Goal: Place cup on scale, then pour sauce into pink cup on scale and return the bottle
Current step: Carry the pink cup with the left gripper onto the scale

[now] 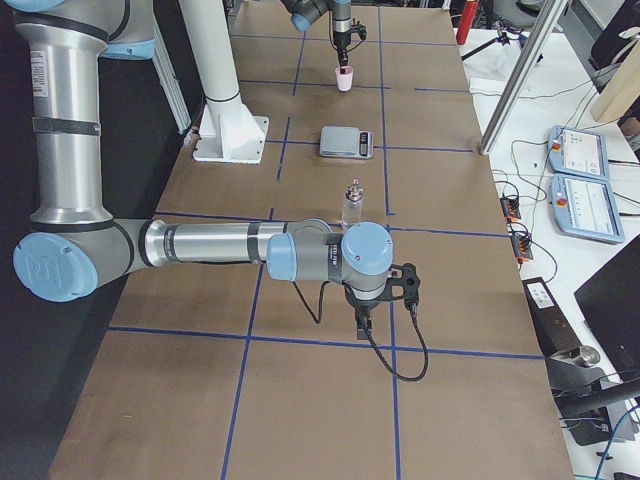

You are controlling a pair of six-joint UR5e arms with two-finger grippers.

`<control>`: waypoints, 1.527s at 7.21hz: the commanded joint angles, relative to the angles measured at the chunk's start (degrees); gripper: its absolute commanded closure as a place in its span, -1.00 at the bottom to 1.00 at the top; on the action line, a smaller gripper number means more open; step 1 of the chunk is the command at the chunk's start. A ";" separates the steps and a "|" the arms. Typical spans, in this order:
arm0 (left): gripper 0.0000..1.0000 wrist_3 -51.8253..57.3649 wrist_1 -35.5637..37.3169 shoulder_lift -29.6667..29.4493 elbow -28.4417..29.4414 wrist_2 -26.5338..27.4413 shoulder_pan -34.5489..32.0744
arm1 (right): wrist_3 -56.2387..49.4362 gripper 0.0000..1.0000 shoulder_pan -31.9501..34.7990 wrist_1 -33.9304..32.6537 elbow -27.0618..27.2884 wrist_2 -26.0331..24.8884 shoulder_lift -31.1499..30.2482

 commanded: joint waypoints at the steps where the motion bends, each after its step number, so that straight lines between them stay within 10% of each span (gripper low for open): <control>1: 1.00 -0.18 10.07 -4.38 -5.92 -0.06 -0.62 | 0.00 -1.00 0.00 0.01 0.10 0.12 0.05; 3: 1.00 -8.22 28.42 -23.84 -4.45 -0.06 0.07 | 0.00 -1.00 0.00 -0.08 0.80 2.21 0.05; 5: 1.00 -22.53 30.79 -35.49 2.54 0.98 5.41 | 0.00 -1.00 0.00 0.01 0.89 3.19 0.14; 11: 1.00 -29.54 28.42 -43.10 13.48 7.94 13.43 | 0.00 -1.00 0.00 0.01 1.33 3.28 0.14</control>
